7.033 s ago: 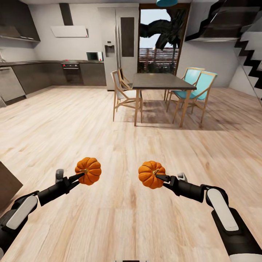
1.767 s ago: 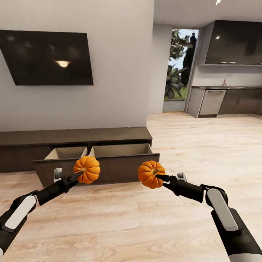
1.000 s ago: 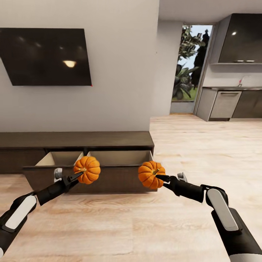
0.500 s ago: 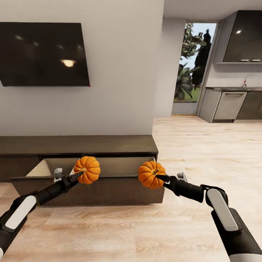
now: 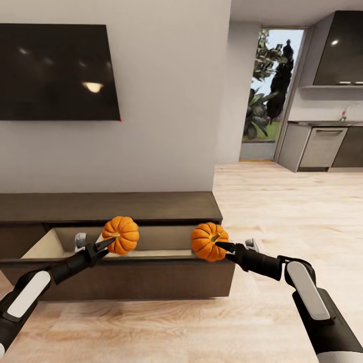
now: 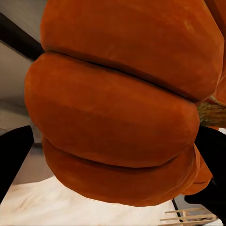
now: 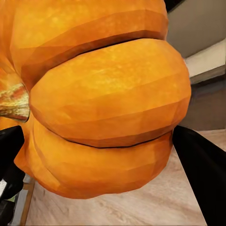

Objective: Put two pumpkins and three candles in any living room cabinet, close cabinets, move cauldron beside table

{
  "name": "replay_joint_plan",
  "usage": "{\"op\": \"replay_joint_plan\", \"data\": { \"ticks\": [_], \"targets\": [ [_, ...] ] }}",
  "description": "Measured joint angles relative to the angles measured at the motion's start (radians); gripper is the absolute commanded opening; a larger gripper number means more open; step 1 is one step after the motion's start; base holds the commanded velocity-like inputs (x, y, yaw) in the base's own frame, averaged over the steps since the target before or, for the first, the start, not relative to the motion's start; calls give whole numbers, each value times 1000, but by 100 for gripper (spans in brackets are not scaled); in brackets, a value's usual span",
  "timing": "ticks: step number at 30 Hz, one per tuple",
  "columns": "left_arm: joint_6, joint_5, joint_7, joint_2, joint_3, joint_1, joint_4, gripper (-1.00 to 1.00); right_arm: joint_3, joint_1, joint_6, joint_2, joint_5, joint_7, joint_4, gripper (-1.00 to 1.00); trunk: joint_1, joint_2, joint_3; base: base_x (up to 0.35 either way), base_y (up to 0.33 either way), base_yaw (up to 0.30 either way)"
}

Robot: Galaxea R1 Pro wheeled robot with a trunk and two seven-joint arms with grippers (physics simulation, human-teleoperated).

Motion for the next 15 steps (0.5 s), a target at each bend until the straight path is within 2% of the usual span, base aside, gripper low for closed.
{"op": "replay_joint_plan", "data": {
  "ticks": [15],
  "targets": [
    [3, 4, 0, 1, 2, 0, -1, -100, 6, 0, 0, 5, 5, -4, 0, -100, -4, 7, 3, 15, 0, 0]
  ]
}}
